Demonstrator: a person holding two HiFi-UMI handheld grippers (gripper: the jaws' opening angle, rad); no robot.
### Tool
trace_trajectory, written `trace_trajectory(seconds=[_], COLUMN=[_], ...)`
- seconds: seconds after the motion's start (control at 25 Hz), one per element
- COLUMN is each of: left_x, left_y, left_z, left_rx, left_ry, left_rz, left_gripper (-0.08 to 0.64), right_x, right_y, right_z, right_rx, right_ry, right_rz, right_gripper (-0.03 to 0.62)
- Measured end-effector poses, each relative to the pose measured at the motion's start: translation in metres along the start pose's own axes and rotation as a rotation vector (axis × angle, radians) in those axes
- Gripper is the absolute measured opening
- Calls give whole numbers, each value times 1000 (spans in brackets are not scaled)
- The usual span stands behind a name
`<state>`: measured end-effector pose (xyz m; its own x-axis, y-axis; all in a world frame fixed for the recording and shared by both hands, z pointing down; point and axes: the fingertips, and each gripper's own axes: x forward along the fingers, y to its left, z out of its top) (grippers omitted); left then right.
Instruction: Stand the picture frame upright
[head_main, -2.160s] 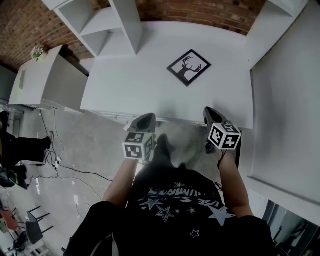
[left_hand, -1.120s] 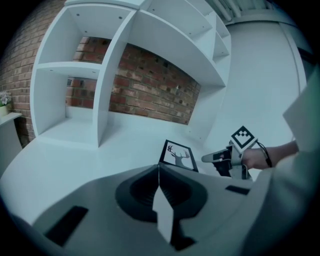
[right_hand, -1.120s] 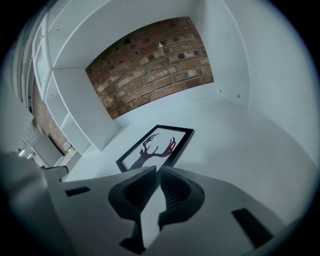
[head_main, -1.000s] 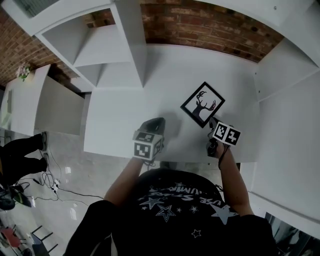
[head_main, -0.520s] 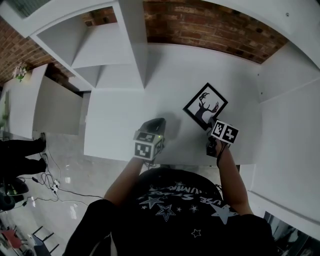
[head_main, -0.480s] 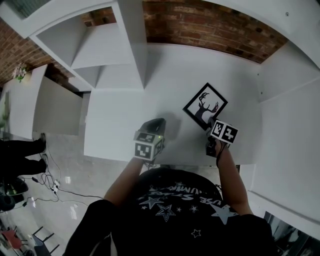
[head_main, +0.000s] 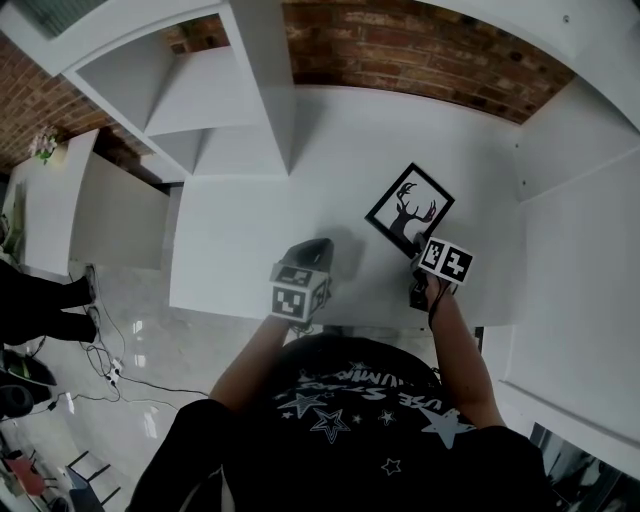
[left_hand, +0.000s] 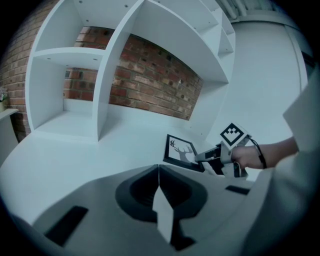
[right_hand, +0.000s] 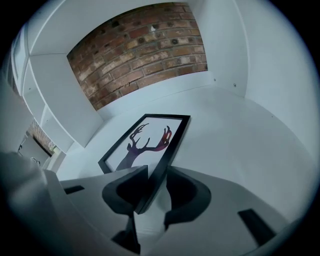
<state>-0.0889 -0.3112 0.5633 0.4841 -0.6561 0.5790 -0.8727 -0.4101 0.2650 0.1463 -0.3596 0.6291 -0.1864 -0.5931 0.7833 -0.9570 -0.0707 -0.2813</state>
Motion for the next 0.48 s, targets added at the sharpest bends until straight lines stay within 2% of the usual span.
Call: trace_trajectory(seconds=[0.48], left_x=[-7], left_y=[-18], left_z=[-15], left_rx=[12], left_ry=[3], left_rz=[23], left_gripper=[18], right_x=[-14], right_y=[-4], right_z=[-16], right_rx=[-56], right_ry=[31], right_rz=[62], right_gripper=[87])
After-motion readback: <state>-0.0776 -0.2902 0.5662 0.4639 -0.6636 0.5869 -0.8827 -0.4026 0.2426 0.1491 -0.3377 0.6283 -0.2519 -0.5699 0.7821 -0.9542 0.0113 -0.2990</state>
